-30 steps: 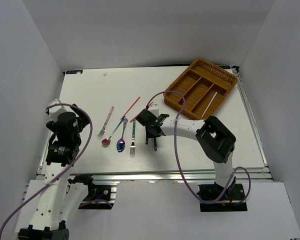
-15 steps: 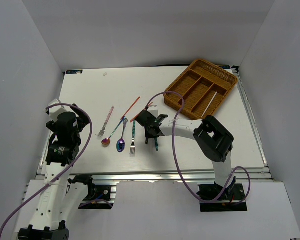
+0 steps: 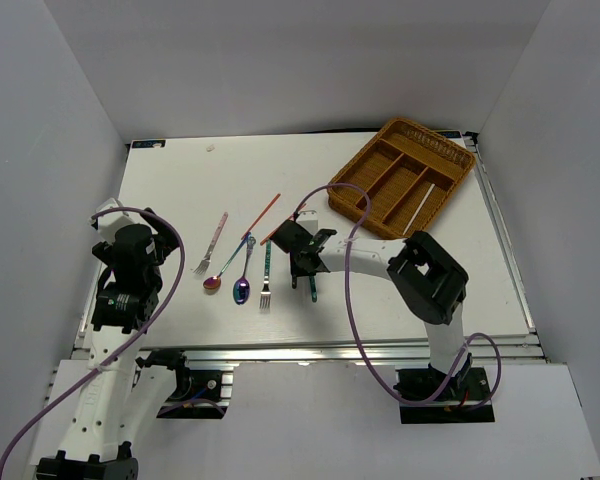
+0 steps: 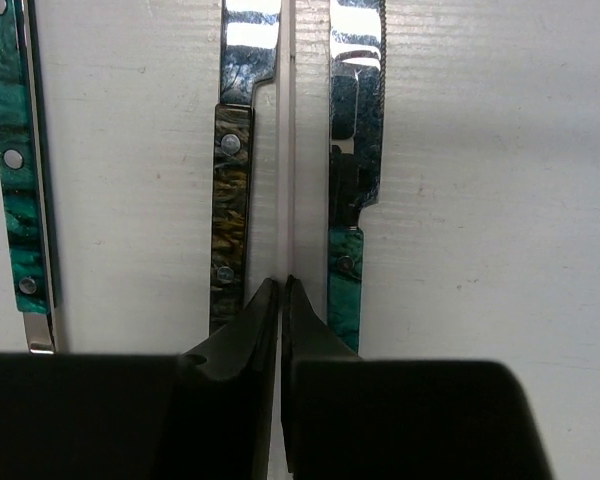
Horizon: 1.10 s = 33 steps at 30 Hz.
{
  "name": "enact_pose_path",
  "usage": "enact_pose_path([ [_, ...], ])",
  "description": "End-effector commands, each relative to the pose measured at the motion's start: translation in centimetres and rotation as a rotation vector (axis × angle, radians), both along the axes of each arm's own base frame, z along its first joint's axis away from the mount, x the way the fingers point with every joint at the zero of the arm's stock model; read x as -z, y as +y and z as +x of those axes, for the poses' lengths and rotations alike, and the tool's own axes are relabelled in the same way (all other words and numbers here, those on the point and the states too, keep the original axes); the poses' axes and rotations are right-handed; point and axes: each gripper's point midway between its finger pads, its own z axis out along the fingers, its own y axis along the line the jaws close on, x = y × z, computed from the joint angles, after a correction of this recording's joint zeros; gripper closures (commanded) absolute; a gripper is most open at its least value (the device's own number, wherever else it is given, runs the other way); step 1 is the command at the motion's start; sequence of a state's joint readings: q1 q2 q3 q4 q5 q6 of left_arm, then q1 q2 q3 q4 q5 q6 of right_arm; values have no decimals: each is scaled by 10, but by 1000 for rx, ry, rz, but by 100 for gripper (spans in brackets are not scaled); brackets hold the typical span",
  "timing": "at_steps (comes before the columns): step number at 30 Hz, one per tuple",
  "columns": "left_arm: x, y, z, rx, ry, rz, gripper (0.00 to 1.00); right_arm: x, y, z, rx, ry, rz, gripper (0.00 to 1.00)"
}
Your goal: Sort the eating utensils into containers
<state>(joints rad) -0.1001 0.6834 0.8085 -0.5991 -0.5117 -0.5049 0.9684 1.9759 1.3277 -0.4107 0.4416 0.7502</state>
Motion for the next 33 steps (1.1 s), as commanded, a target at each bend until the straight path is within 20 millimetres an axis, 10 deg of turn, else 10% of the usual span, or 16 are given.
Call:
enact_pose_path([
  [1, -1, 0, -1, 4, -6, -1, 2, -22, 4, -2, 16, -7, 56, 100],
  [8, -2, 1, -2, -2, -11, 0, 2, -90, 5, 11, 19, -125, 177, 100],
  [14, -1, 1, -2, -2, -8, 0, 2, -130, -32, 45, 94, -207, 200, 100],
  [24, -1, 0, -1, 6, -8, -1, 2, -181, -208, 147, 394, -341, 181, 100],
  [33, -2, 1, -2, -1, -10, 0, 2, -155, -316, 213, 604, -286, 199, 100],
])
